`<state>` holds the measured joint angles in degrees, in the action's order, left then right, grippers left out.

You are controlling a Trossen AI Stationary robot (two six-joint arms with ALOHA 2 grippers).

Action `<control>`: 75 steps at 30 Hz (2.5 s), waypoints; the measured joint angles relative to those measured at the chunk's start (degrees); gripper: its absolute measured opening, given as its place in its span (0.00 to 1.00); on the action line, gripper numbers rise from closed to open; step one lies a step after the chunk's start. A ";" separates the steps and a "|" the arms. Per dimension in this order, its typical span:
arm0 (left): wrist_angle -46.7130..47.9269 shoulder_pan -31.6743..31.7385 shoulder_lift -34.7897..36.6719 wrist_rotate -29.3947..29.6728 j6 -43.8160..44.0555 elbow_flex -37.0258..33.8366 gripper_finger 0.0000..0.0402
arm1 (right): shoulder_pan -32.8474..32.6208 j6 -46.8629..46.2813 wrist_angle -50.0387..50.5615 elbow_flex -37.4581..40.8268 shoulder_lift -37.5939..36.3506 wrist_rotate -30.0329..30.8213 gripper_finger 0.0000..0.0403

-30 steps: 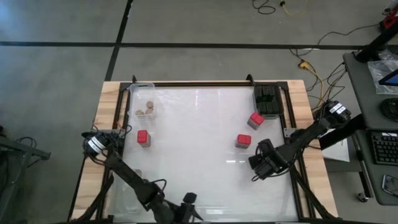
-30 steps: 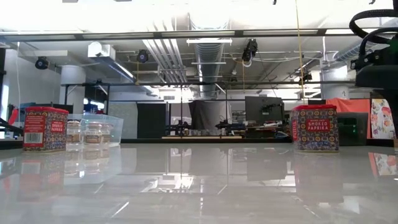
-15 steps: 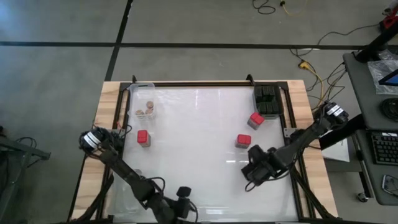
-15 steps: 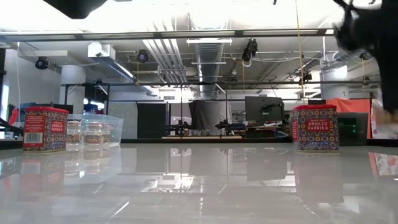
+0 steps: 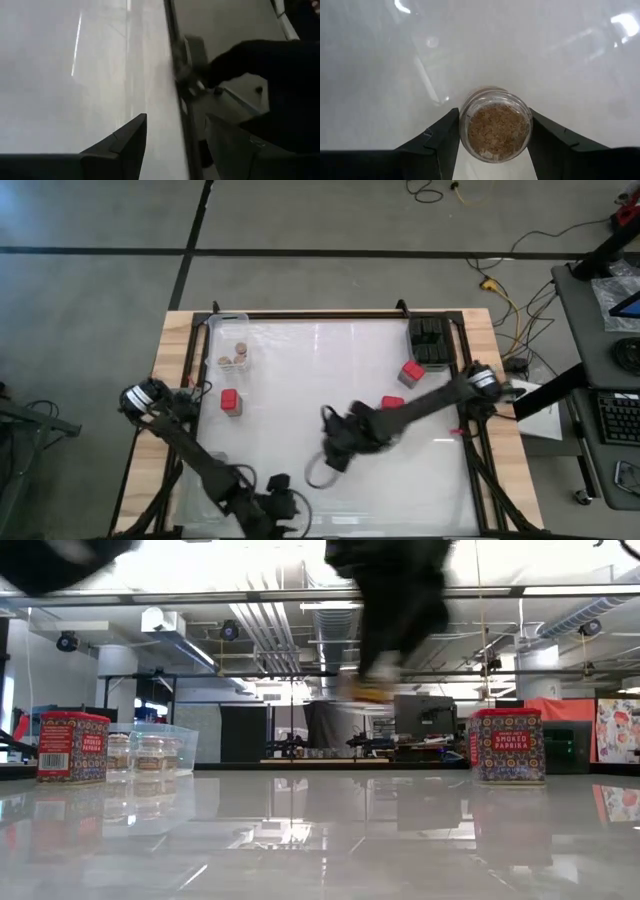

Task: Sort spices by type
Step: Put the brown seasoning bottle into the transparent bin

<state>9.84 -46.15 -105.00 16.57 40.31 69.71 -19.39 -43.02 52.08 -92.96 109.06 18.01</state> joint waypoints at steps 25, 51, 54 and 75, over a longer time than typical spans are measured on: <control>13.78 -7.43 3.15 17.42 11.29 0.00 0.45 | 11.29 11.47 2.56 -27.68 25.50 -1.47 0.55; 30.58 14.23 9.18 17.35 4.46 0.00 0.51 | -22.39 -10.05 17.28 -21.17 9.05 20.15 0.90; 30.08 18.22 9.21 14.44 -0.46 0.00 0.56 | -26.53 -19.26 17.52 -19.16 8.85 25.26 0.90; 16.39 26.76 14.19 6.28 -22.01 -6.79 0.75 | -30.91 -43.49 5.48 0.45 10.13 34.65 0.90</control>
<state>26.23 -19.40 -90.80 22.85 18.30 62.92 -50.30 -86.51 57.57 -92.51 119.19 52.66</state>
